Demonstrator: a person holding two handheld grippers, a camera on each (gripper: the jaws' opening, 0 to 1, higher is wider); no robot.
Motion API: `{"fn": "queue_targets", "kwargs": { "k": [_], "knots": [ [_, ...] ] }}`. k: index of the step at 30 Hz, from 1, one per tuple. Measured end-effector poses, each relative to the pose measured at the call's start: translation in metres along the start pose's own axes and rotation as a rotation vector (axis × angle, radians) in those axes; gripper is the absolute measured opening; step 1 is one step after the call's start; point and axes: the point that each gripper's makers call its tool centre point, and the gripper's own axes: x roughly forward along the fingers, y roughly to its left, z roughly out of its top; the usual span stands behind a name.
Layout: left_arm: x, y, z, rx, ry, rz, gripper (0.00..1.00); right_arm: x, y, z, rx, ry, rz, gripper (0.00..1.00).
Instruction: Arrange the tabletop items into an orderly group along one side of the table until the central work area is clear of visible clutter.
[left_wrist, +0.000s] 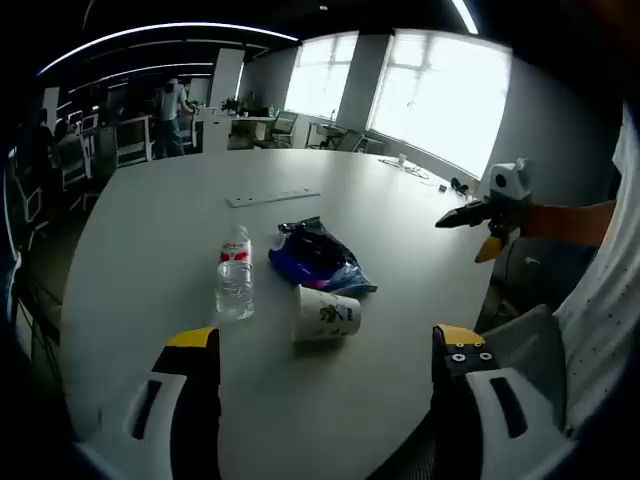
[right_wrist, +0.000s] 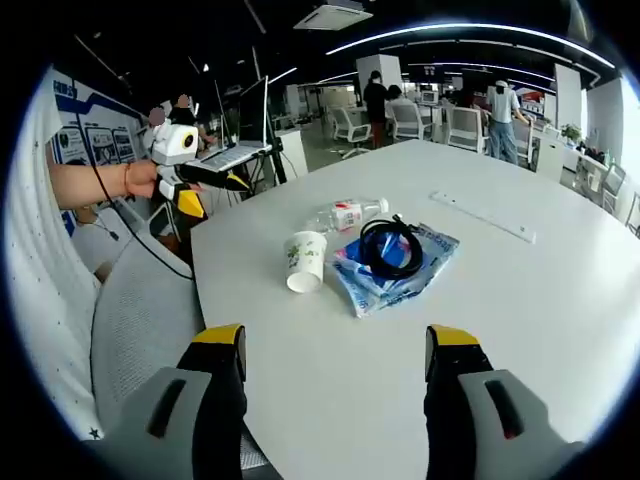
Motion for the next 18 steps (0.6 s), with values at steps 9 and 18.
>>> {"fn": "queue_targets", "kwargs": {
  "k": [9,18],
  "knots": [
    [-0.0001,-0.0008,-0.0001,0.002,0.0,0.0,0.89,-0.0006,-0.0002,-0.0005,0.0,0.0,-0.001,0.72],
    [-0.0001,-0.0018,-0.0024,0.002,0.006,0.0,0.89,-0.0014,-0.0002,-0.0008,0.0,0.0,-0.003,0.72]
  ]
}}
